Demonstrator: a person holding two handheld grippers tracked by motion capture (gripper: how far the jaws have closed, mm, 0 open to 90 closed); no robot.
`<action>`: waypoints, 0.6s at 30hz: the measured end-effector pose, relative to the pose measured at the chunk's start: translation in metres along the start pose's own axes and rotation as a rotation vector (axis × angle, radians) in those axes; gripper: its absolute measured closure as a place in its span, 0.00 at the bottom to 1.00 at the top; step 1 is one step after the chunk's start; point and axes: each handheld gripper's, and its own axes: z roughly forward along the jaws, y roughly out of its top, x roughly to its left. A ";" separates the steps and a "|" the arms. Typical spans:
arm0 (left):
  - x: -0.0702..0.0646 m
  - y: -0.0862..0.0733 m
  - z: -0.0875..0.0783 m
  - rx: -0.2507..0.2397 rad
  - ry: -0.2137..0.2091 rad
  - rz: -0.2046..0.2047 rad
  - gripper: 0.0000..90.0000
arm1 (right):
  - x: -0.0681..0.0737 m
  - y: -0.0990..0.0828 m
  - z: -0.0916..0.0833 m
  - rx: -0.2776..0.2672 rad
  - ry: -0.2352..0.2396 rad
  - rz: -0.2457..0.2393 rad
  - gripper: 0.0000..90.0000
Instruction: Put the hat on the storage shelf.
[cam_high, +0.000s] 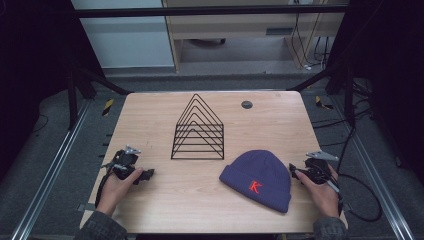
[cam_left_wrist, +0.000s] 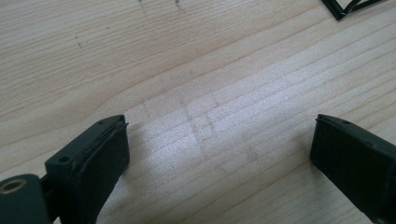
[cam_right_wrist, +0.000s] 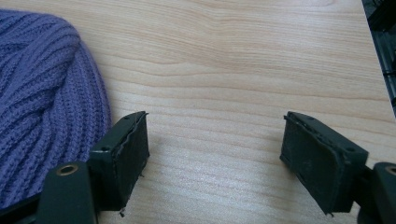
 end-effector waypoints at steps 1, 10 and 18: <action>0.000 0.000 0.000 -0.002 0.000 0.000 0.04 | 0.000 0.000 0.000 0.000 -0.001 0.001 0.26; 0.000 -0.001 0.000 0.000 0.000 0.010 0.02 | -0.001 0.004 -0.002 0.029 -0.001 0.018 0.25; -0.001 -0.002 -0.001 -0.001 -0.002 0.014 0.02 | 0.012 0.023 -0.011 0.026 0.016 -0.015 0.27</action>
